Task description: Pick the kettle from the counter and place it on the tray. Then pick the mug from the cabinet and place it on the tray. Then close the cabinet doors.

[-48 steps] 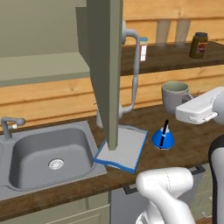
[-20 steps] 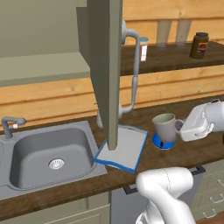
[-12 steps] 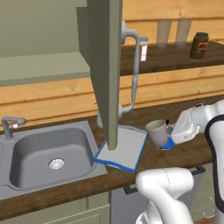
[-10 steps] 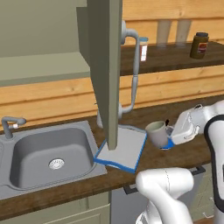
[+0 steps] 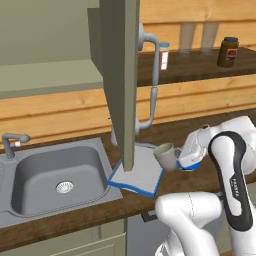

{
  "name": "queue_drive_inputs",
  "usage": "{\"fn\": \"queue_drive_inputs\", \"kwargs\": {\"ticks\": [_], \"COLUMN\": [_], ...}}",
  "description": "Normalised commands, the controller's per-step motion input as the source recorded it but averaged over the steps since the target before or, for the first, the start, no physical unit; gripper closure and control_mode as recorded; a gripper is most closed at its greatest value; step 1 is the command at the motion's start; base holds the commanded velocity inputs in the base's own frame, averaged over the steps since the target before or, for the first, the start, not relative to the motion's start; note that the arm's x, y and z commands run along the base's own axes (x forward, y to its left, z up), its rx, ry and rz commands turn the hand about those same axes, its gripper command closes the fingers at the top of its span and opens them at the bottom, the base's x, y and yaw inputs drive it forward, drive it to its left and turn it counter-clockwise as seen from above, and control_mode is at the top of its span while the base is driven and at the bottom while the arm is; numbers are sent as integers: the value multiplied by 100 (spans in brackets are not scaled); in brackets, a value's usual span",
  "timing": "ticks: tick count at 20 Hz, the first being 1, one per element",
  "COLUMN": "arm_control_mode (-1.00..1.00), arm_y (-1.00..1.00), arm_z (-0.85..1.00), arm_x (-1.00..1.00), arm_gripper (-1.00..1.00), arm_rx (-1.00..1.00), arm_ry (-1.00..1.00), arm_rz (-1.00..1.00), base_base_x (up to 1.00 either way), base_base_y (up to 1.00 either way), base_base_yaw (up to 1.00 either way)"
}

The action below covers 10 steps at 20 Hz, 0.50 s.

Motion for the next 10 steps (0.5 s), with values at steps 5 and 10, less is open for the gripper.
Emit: {"fn": "queue_drive_inputs", "kwargs": {"ticks": [5,10], "arm_control_mode": [-100,-100], "arm_y": [26,15], "arm_z": [-63,-44], "arm_x": [41,24], "arm_gripper": [100,100], "arm_rx": [4,0], "arm_ry": [-23,-21], "arm_rz": [10,3], "base_base_x": [0,0], "base_base_y": [0,0], "base_base_yaw": [0,0]}}
